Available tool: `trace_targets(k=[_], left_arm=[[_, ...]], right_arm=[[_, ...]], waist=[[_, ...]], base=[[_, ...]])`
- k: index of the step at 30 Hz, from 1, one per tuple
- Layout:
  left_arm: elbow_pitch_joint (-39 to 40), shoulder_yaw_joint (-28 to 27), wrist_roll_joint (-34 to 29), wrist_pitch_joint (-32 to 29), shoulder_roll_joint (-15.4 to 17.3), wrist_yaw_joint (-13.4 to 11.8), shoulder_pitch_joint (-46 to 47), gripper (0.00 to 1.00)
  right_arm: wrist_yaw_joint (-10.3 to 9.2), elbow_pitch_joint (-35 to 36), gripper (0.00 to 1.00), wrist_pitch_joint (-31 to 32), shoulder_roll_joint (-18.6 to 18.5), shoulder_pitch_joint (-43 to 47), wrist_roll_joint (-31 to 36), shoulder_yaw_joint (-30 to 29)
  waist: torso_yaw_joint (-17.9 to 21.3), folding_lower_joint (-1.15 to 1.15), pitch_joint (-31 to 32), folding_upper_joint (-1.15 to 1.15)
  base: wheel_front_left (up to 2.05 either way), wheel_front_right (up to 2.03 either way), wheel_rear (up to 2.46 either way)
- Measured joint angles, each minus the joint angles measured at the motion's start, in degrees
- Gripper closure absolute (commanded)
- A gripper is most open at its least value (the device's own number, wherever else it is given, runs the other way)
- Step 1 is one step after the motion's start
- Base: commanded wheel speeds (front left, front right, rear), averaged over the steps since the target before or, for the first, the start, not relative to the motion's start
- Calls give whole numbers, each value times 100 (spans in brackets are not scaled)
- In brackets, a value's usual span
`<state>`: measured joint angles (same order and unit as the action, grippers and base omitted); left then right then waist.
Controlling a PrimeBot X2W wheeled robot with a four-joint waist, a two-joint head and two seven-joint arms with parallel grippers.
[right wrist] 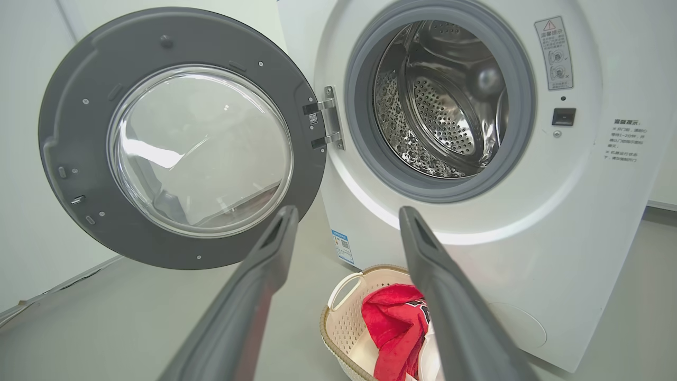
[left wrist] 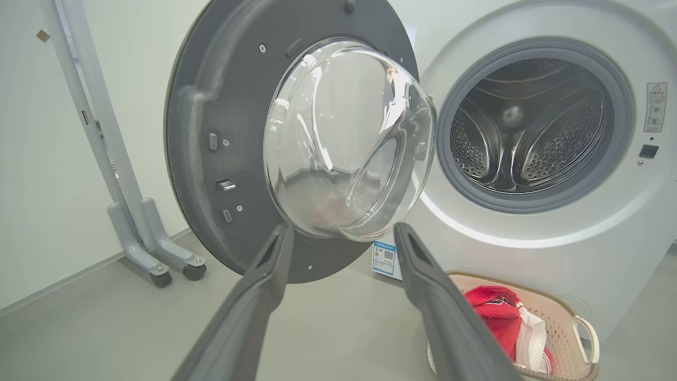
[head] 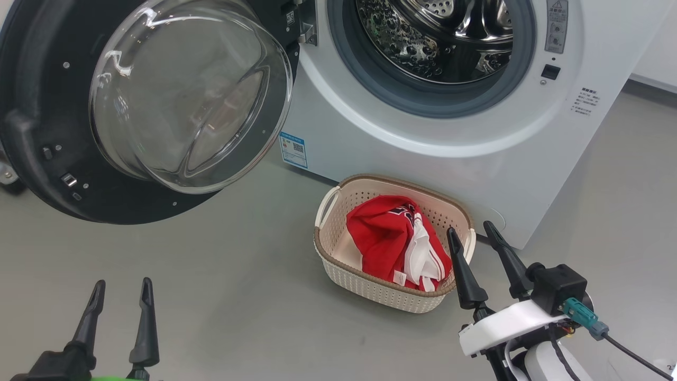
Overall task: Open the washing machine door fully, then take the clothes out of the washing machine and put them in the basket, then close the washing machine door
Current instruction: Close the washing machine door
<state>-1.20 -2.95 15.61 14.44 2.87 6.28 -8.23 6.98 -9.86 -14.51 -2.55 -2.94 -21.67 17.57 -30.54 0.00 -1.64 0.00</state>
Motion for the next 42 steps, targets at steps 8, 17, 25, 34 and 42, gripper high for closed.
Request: trace_targets(k=[8,17,25,34,42], left_arm=[[3,-40,47,0,-2,0,-5,100],[152,-323,115,1,-1,2,15,100],[294,-1039,499,1,532,14,485,100],[175,-2374,1216,16,1726,18,1386,100],[-831,-3173,2617,-749,2127,41,2157,100]], right_arm=[[1,9,0,0,0,-1,0,-1],[0,114,0,0,-76,-1,82,-10],[0,253,0,5,-218,-1,269,79],[-2,443,0,111,-397,-74,420,119],[-1,531,0,118,-482,-201,427,79]], waist=[[1,0,-53,0],[5,0,-276,0],[18,0,-575,0],[239,0,-909,0],[635,0,-1138,0]], base=[[0,0,0],[0,0,0],[0,0,0],[0,0,0],[0,0,0]])
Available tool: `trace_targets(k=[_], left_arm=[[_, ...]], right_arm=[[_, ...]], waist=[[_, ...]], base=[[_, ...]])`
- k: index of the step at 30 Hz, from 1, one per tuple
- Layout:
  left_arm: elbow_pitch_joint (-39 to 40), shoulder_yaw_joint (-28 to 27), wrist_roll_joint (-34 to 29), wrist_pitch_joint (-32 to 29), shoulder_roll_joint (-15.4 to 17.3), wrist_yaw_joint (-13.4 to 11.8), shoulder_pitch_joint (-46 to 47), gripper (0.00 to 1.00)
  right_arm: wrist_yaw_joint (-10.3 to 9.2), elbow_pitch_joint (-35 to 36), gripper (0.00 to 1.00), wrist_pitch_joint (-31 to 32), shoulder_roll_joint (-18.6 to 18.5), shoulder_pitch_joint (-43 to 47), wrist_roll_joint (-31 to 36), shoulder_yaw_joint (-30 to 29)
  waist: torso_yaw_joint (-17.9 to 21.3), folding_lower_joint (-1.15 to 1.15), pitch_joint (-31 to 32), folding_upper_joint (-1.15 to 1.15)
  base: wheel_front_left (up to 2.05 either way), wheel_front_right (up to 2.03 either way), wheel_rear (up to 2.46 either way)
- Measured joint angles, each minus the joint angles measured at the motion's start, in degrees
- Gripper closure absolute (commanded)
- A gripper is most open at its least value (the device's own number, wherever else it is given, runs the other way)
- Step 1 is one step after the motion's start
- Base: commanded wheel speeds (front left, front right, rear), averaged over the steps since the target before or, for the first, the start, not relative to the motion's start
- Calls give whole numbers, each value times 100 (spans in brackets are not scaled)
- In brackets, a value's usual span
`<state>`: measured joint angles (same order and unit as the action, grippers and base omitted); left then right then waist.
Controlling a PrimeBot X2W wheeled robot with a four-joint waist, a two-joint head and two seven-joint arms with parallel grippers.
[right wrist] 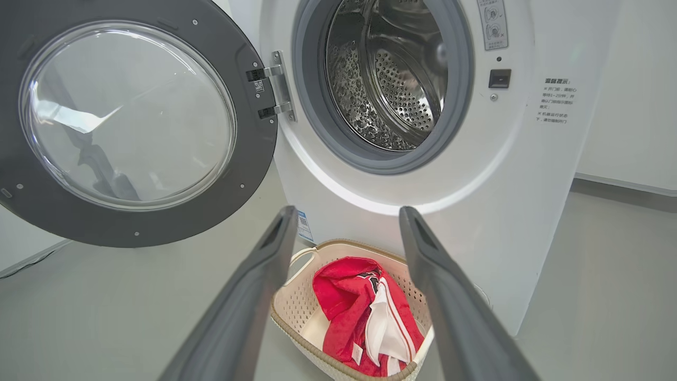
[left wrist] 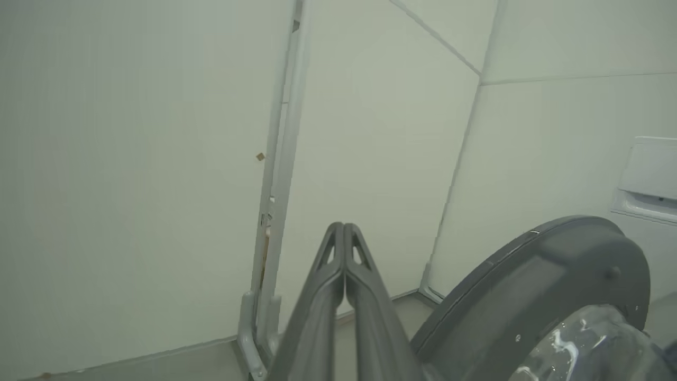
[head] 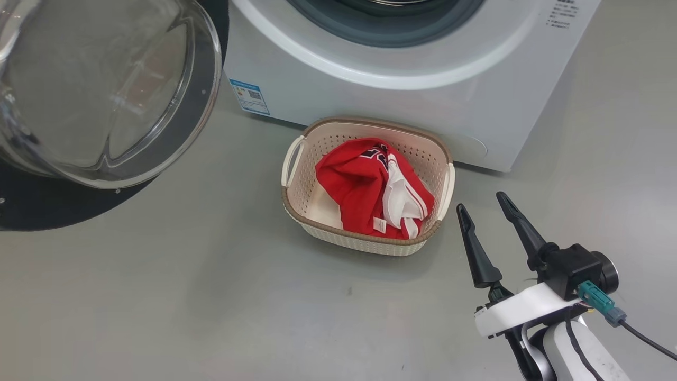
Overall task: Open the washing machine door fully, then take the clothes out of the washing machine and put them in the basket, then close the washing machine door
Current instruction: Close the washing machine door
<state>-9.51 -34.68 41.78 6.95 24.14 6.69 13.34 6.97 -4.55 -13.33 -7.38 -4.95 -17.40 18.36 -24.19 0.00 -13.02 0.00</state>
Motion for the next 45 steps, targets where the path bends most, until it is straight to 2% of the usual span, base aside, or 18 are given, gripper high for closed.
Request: trace_targets(k=[7,13,24,45], left_arm=[[-1120,-426,1379,-1022,9,-47,721,100],[-1819,-672,2085,-1739,88,-400,1324,100],[-2773,-954,2471,-2512,331,-1167,1962,100],[-3448,-641,2730,-3481,601,-1222,2541,100]], right_arm=[[0,52,0,1,-5,-81,0,4],[0,87,0,18,-46,-136,0,-22],[0,120,0,24,-105,-192,0,-58],[0,140,0,24,-146,-214,0,-63]], waist=[[317,0,-166,0],[516,0,-294,1],[705,0,-440,1],[769,0,-502,0]], base=[[0,0,0],[0,0,0],[0,0,0],[0,0,0]])
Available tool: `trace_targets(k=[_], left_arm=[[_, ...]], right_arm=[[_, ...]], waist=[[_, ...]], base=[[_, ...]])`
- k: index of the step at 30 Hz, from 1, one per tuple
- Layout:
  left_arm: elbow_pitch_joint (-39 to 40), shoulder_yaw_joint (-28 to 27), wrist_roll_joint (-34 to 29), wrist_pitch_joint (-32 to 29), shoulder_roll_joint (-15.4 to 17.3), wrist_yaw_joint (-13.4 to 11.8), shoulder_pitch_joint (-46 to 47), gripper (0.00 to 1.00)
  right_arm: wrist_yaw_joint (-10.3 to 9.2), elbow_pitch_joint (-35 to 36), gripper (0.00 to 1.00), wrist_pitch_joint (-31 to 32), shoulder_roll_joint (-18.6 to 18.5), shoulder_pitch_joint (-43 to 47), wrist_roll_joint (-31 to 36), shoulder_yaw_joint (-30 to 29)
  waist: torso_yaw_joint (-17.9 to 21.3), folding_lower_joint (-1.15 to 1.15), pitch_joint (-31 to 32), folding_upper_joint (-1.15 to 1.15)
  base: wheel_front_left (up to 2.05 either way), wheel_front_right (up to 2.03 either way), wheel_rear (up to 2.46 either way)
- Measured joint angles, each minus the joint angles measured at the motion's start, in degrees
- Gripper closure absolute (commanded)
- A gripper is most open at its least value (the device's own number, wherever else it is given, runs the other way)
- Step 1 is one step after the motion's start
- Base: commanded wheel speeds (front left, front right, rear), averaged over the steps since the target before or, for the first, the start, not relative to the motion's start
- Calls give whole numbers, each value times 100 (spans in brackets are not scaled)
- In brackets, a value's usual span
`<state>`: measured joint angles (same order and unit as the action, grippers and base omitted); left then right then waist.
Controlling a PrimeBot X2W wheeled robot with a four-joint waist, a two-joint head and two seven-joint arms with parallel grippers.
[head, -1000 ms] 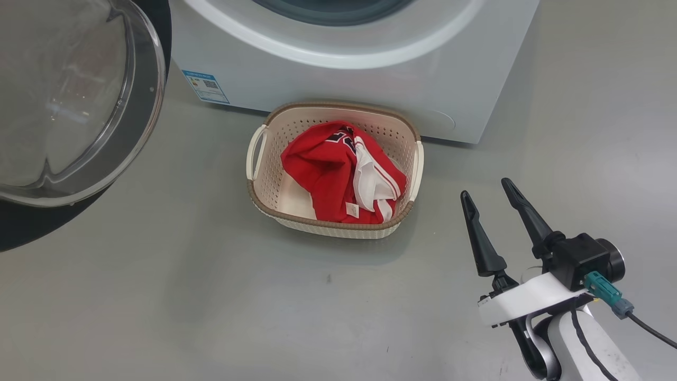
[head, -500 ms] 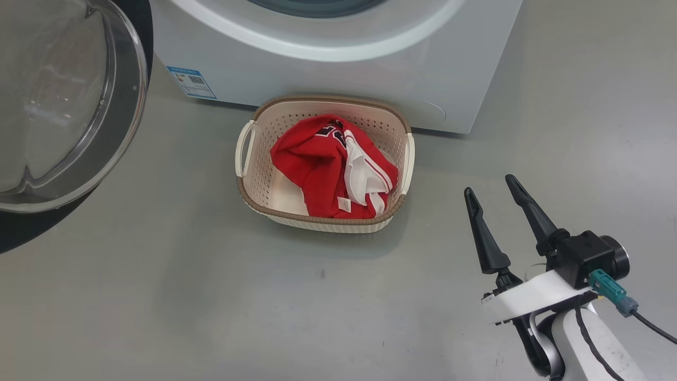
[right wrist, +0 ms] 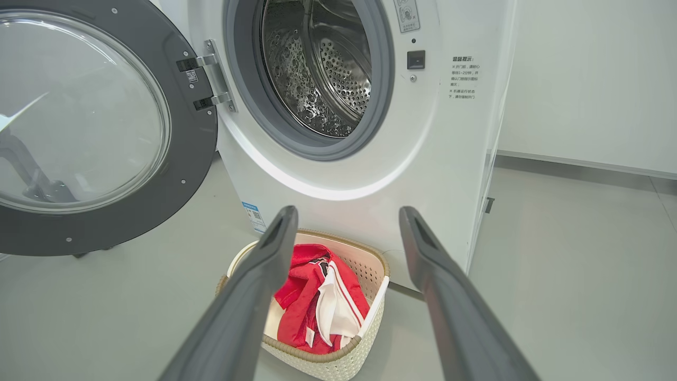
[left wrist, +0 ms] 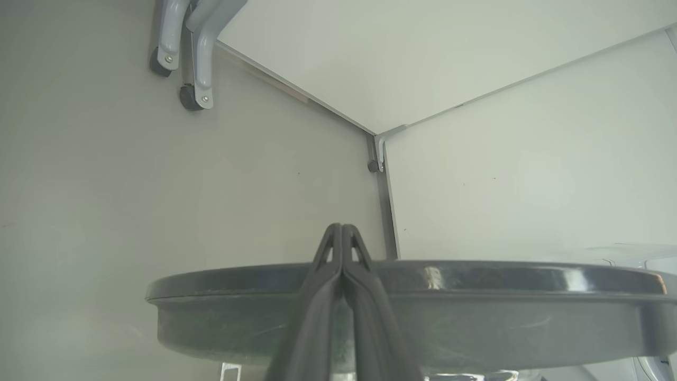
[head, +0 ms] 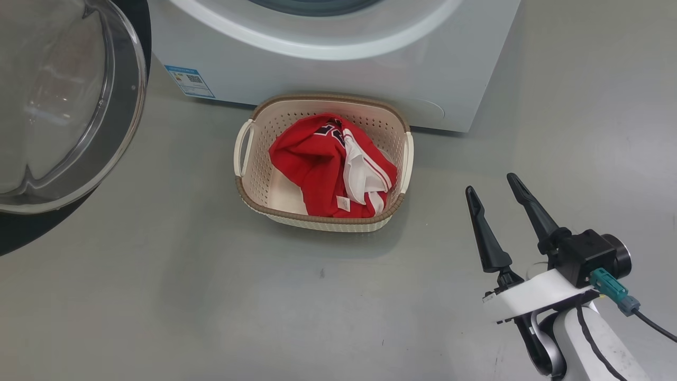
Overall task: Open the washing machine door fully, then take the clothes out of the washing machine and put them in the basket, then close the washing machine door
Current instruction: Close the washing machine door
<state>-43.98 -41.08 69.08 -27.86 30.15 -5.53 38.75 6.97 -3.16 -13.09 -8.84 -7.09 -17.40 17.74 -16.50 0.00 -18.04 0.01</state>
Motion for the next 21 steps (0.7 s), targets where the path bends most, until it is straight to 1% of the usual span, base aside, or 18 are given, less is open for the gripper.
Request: trace_targets(k=[3,7,9,12,21], left_arm=[[-57,-3,44,-87,3,0,36,100],[-123,58,94,-363,30,11,65,100],[-154,102,154,-556,30,71,69,100],[-192,187,169,-764,37,88,69,100],[-287,432,201,-1310,-22,343,69,100]], right_arm=[[-1,0,0,0,-7,0,0,-7],[-1,-1,0,0,-16,-1,0,-12],[-1,-4,0,0,-20,-1,0,-13],[-1,-5,0,0,-22,-1,0,-14],[-1,-54,0,0,-25,3,-1,-14]], waist=[[-7,0,10,0],[-27,0,35,0],[-40,0,51,0],[-63,0,76,0],[-145,0,174,0]], base=[[0,0,0],[0,0,0],[0,0,0],[0,0,0],[0,0,0]])
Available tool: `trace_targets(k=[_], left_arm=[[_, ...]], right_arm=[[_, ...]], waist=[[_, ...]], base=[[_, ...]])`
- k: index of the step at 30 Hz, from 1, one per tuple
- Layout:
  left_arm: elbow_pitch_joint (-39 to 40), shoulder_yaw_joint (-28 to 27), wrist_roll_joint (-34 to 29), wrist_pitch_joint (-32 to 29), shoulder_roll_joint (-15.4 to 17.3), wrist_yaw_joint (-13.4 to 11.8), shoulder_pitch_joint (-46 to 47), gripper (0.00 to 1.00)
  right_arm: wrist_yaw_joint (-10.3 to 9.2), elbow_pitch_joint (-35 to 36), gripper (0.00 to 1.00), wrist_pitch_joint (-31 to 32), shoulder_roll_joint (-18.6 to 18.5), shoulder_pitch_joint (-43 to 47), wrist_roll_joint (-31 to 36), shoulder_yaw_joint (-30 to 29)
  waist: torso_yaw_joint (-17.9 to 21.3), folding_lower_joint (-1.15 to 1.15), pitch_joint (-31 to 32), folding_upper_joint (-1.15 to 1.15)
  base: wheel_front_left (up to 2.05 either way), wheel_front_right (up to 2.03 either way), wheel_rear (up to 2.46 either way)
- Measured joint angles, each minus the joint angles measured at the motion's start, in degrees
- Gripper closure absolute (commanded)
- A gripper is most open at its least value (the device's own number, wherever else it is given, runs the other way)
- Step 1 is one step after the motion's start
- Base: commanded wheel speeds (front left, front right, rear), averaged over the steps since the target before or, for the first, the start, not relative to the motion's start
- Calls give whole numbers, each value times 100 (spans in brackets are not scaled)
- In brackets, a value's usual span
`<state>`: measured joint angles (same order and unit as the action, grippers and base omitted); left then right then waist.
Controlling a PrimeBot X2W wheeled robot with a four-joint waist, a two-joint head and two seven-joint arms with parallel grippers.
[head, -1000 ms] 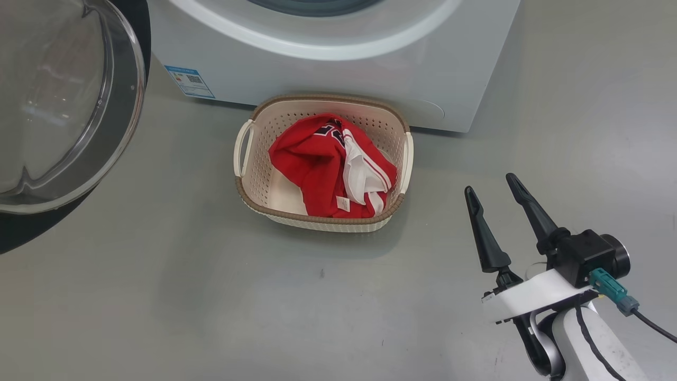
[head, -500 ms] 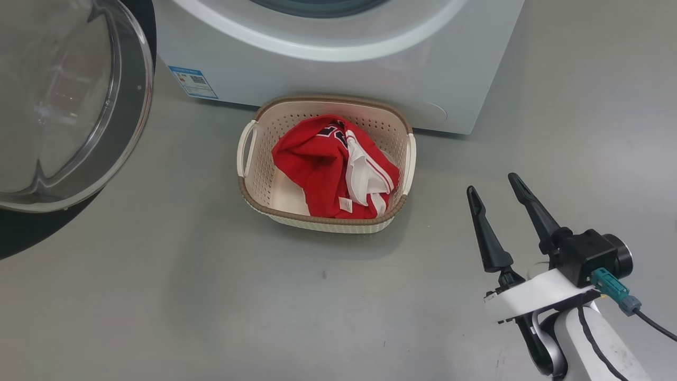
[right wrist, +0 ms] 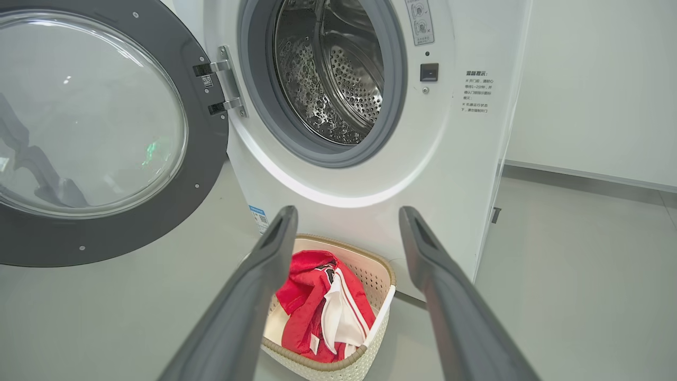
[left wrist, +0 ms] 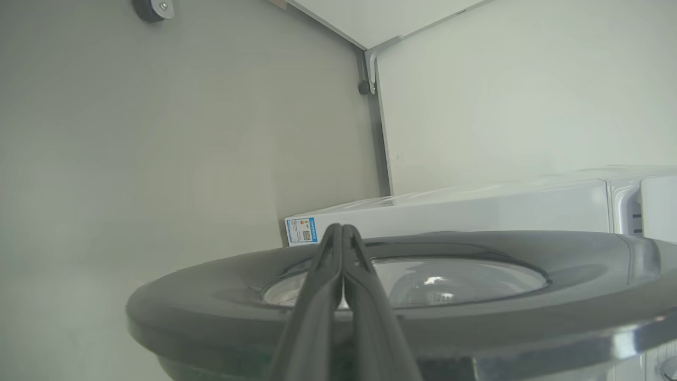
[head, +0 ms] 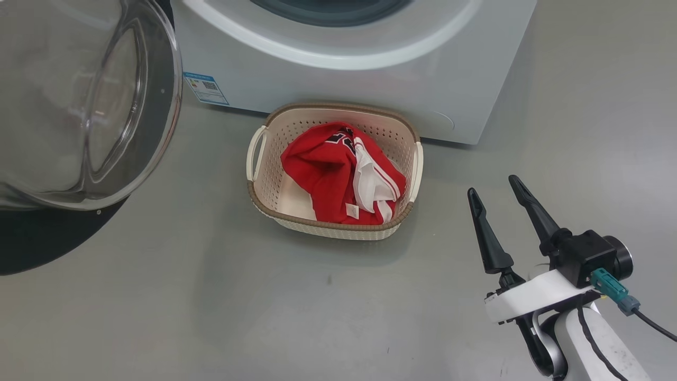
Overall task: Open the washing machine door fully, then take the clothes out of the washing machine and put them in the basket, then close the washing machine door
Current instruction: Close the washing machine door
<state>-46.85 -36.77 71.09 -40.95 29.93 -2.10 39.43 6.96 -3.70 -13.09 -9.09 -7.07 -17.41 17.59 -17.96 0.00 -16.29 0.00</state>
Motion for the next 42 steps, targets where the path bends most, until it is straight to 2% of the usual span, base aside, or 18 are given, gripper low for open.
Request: trace_targets(k=[16,32,42], left_arm=[[171,539,267,-1159,-398,628,-37,100],[656,887,390,-1768,-868,843,-373,100],[1020,939,577,-1954,-1167,857,-598,100]], right_arm=[[-1,-148,0,-33,113,82,-66,2],[-4,-212,0,-42,194,218,-121,12],[-4,-229,0,-43,232,247,-123,70]], waist=[[-212,0,374,0],[-511,0,701,0],[-562,0,766,0]], base=[[0,0,0],[0,0,0],[0,0,0]])
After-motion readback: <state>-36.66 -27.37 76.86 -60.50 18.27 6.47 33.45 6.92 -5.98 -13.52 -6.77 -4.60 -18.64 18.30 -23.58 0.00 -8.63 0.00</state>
